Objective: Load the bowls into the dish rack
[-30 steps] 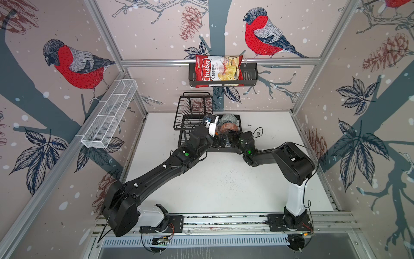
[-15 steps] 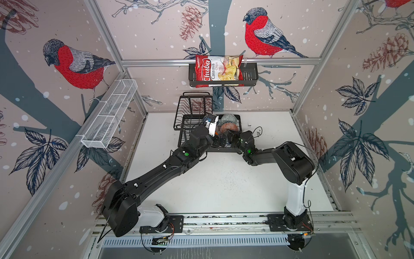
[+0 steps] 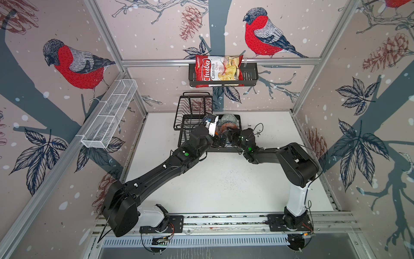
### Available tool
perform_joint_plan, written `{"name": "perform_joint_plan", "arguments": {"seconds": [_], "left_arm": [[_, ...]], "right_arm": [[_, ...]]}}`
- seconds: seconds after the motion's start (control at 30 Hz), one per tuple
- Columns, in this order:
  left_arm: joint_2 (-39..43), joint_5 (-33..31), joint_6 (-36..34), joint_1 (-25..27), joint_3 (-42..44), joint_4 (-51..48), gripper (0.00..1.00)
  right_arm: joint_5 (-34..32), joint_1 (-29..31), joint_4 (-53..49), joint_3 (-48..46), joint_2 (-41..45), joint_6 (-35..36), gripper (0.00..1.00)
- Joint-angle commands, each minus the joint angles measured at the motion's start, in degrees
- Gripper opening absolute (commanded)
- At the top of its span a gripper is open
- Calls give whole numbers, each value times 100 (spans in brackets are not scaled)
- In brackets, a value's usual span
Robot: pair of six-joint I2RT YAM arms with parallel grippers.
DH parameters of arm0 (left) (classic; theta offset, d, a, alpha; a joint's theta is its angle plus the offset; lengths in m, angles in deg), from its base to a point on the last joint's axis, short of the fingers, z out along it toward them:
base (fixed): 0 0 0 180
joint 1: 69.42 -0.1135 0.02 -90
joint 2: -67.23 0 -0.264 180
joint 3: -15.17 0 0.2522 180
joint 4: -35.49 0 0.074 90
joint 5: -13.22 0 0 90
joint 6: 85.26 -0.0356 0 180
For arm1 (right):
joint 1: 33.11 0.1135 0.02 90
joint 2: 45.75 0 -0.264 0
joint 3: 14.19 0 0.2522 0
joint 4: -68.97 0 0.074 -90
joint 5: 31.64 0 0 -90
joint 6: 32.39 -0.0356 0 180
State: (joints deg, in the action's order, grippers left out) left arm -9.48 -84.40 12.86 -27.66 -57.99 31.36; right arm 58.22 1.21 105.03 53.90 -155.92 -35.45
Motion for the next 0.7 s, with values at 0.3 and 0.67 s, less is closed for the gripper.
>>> {"name": "perform_joint_plan", "arguments": {"seconds": [0.3,0.67], "left_arm": [[89,-29,5,-18,-3,22,97],[155,-38,10,-45,16,52,97]], "right_arm": [[-3,-9,-44,-27,351,235,34],[-82,-2,-148,-223,687,349,38]]}}
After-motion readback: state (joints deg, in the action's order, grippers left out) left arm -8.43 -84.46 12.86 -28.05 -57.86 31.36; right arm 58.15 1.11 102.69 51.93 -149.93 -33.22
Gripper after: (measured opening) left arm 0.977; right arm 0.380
